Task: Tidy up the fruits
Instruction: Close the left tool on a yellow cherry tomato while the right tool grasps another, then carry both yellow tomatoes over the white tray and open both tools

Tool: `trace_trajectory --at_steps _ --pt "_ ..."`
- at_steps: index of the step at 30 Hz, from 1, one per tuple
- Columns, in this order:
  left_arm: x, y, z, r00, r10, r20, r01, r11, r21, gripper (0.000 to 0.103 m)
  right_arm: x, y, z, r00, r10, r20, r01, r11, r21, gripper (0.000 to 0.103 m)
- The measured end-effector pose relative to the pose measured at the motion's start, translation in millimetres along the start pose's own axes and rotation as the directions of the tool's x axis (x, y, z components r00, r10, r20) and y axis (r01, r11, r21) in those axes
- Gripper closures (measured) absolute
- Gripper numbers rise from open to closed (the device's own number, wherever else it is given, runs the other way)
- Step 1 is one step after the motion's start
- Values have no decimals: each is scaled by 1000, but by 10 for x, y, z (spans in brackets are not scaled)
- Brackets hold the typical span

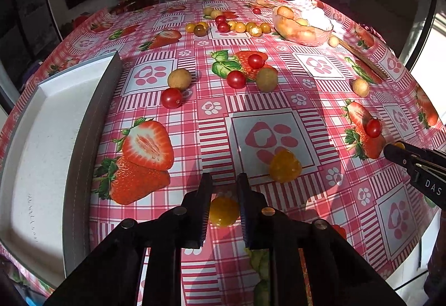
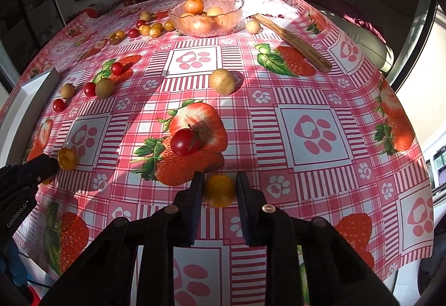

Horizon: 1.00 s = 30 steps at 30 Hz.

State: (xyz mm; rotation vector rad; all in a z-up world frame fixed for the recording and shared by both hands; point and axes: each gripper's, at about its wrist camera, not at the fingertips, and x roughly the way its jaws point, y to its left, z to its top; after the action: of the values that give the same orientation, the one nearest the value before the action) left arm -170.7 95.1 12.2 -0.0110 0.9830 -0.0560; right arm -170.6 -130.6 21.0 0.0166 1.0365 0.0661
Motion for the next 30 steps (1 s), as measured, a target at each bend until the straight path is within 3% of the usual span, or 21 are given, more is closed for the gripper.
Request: trace_trajectory --at_steps 7,21,30 --pt "-65 126 -13 998 -55 5 56 997 -53 85 -37 -69 5 990 136 -23 -133 987 89 79" --pt "-364 471 26 993 -83 82 91 991 -93 85 -243 412 203 975 221 -6 -220 975 37 79" --pt "-693 1092 25 988 -6 156 32 986 -166 85 -360 1101 408 954 300 -11 -300 950 -84 79"
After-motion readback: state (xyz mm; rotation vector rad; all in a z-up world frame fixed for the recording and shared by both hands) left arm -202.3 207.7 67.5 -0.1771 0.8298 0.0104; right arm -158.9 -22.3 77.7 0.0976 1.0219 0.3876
